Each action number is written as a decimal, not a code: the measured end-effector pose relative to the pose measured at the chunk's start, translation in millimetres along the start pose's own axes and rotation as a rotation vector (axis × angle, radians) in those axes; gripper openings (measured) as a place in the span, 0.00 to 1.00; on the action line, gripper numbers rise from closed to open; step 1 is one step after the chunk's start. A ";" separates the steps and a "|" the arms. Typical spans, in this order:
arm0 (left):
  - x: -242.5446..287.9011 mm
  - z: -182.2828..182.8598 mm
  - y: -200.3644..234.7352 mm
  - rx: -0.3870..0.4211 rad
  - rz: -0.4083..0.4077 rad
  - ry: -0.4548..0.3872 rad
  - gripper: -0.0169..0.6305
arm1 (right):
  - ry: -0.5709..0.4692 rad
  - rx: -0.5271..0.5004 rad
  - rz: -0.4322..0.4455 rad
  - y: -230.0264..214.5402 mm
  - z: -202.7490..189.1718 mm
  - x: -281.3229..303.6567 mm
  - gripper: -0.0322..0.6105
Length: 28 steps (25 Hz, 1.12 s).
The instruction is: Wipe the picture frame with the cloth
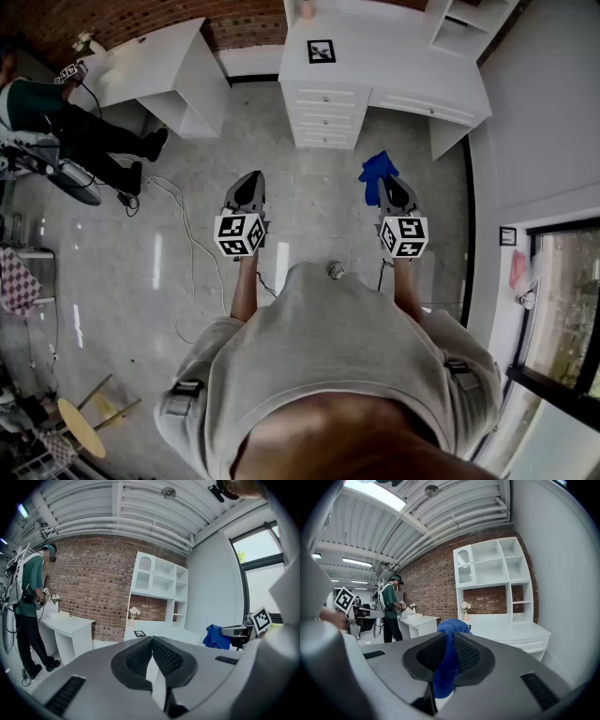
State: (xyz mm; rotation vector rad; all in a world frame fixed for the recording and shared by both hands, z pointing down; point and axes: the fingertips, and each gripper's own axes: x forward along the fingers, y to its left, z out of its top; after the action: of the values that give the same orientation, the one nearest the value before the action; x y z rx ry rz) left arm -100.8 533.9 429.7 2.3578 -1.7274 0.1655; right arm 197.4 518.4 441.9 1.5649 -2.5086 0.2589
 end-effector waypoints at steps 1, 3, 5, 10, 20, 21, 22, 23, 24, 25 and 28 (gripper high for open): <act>1.1 0.5 -2.0 0.000 0.000 -0.002 0.05 | -0.001 -0.001 0.000 -2.0 0.3 -0.5 0.15; 3.3 1.6 -6.1 0.001 0.001 -0.005 0.05 | -0.003 -0.003 0.001 -6.1 1.4 -1.5 0.15; 5.4 2.4 -10.3 0.001 0.003 -0.005 0.05 | -0.005 -0.003 0.002 -10.8 2.8 -2.5 0.15; 11.2 0.3 -25.3 0.000 0.012 -0.005 0.05 | -0.018 0.003 0.024 -23.2 2.8 -8.5 0.15; 22.9 -8.5 -65.2 -0.007 0.036 0.005 0.05 | -0.021 0.013 0.113 -42.6 -2.0 -12.2 0.15; 22.4 -9.7 -69.8 -0.006 0.038 0.006 0.05 | -0.021 0.012 0.121 -44.6 -3.3 -13.2 0.15; 21.0 -10.9 -73.9 -0.005 0.042 0.006 0.05 | -0.020 0.012 0.127 -46.5 -4.5 -14.4 0.15; 19.3 -12.4 -77.3 -0.005 0.046 0.007 0.05 | -0.021 0.012 0.131 -48.4 -5.7 -15.7 0.15; 17.6 -14.2 -80.0 -0.005 0.050 0.010 0.05 | -0.022 0.014 0.134 -50.4 -6.7 -16.9 0.15; 16.2 -16.4 -81.9 -0.006 0.055 0.013 0.05 | -0.023 0.016 0.135 -52.3 -7.8 -18.1 0.15; 14.5 -21.7 -82.9 -0.013 0.064 0.022 0.05 | -0.019 0.023 0.142 -54.0 -12.4 -20.6 0.15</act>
State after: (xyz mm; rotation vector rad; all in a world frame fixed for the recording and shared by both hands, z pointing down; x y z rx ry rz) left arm -16.7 549.5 445.3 2.2841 -1.7898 0.1895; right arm 255.6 515.9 452.0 1.4050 -2.6440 0.2937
